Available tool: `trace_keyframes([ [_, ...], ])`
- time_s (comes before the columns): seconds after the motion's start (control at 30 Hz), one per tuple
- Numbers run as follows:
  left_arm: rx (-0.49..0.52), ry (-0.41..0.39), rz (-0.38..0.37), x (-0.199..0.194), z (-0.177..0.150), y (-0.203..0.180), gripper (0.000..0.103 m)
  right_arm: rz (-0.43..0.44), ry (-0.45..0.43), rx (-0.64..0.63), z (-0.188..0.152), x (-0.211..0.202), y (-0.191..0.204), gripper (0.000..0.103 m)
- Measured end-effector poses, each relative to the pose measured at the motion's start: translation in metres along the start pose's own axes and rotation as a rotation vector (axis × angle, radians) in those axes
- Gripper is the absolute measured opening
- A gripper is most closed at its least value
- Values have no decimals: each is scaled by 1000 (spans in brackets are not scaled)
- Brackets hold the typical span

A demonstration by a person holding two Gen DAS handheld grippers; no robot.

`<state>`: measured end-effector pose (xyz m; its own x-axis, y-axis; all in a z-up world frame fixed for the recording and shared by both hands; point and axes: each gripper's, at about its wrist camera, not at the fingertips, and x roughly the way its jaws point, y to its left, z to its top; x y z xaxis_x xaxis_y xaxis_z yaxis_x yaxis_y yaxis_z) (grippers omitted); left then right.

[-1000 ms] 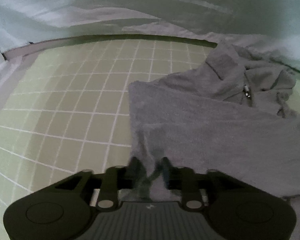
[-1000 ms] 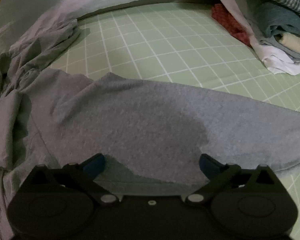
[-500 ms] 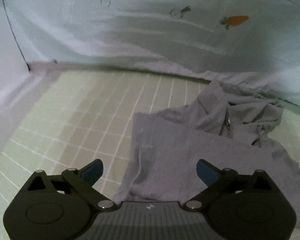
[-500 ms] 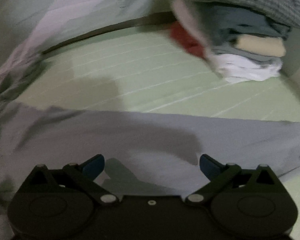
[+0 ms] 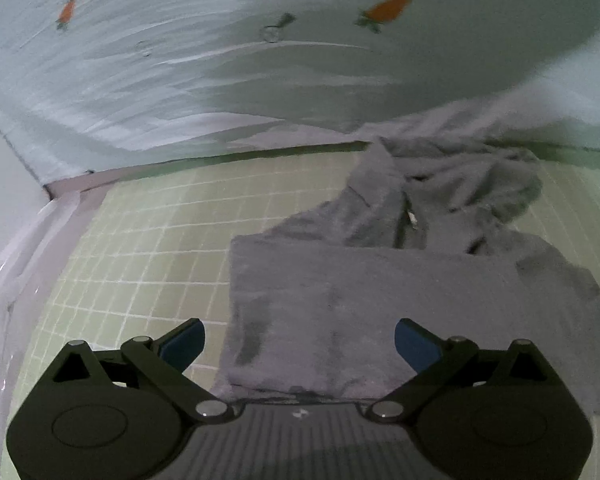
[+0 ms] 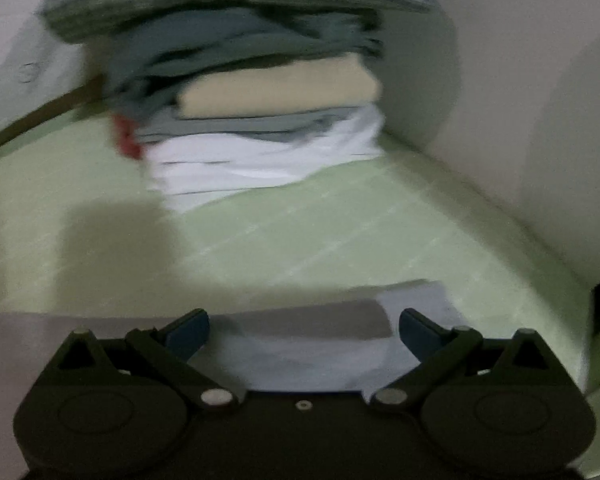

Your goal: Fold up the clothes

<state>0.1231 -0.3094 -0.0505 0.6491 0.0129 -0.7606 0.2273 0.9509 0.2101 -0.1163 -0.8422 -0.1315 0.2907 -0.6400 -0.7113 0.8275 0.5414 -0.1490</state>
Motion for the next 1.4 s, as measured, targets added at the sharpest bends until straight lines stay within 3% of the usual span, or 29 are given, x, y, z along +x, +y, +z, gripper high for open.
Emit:
trace_keyframes([
  [0.13, 30, 2, -1, 0, -1, -8, 100, -16, -28, -20, -5, 7, -18, 103],
  [0.37, 9, 13, -1, 1, -2, -5, 100, 46, -17, 150, -16, 9, -42, 103],
  [0.47, -8, 17, -3, 3, -2, -2, 100, 54, -29, 142, -21, 5, -40, 100],
  [0.5, -20, 19, -5, 4, -2, 0, 100, 56, -35, 142, -21, 2, -38, 96],
  [0.53, -32, 21, -7, 5, -2, 2, 100, 57, -40, 142, -21, -2, -36, 75],
  [0.57, -46, 23, -9, 6, -2, 5, 100, 50, -42, 125, -22, -6, -30, 40],
  [0.63, -60, 21, -6, 7, -2, 10, 100, 36, -45, 93, -24, -15, -18, 15],
  [0.77, -86, 3, -7, 5, -6, 27, 100, 39, -31, 35, -25, -36, 10, 7],
  [0.93, -182, 8, -47, 9, -17, 60, 100, 221, -70, 128, -18, -84, 60, 6],
  [1.13, -296, 78, -35, 23, -31, 100, 100, 503, 6, 140, -20, -127, 160, 6],
  [1.4, -410, 71, -29, 23, -44, 140, 100, 804, 54, -158, -37, -190, 313, 6],
])
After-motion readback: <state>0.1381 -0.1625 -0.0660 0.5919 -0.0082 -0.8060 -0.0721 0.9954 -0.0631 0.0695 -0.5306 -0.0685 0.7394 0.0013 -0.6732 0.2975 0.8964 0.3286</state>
